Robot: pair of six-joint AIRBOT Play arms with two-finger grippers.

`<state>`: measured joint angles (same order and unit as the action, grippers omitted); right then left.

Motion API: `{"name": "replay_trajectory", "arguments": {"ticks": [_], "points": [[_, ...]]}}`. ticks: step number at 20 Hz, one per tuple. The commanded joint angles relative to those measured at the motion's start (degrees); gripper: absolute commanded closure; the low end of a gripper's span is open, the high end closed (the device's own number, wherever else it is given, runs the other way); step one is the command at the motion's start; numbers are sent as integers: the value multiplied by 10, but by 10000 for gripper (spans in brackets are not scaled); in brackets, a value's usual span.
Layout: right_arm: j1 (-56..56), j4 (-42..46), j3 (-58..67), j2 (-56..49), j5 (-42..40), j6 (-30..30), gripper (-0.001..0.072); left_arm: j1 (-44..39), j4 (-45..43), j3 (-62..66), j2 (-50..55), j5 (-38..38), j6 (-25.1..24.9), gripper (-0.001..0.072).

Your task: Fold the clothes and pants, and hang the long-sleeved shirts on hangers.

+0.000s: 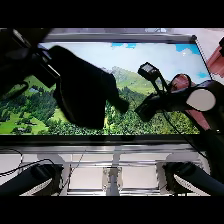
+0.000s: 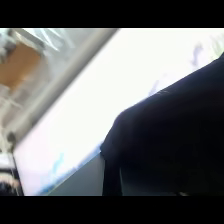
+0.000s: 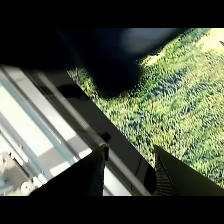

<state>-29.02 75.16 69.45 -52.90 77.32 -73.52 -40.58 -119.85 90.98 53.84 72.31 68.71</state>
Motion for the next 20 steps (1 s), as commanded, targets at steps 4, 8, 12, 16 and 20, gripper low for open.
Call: {"name": "replay_trajectory", "arguments": {"ticks": [4, 8, 12, 16, 20], "points": [[-1, -94, -6, 9, -21, 100, 80, -7, 2, 5, 47, 90, -31, 658], [-61, -112, -21, -37, -108, 117, 80, -7, 1, 5, 67, 89, -31, 658], [-170, -43, -31, -122, -235, 75, 86, -7, -27, 5, 71, 78, 26, 658], [-198, -1, -31, -165, -379, -28, 93, -7, -78, 6, 71, 67, 85, 658], [-215, -2, -31, -191, -477, -39, 93, -7, -76, 6, 72, 44, 85, 658]]}}
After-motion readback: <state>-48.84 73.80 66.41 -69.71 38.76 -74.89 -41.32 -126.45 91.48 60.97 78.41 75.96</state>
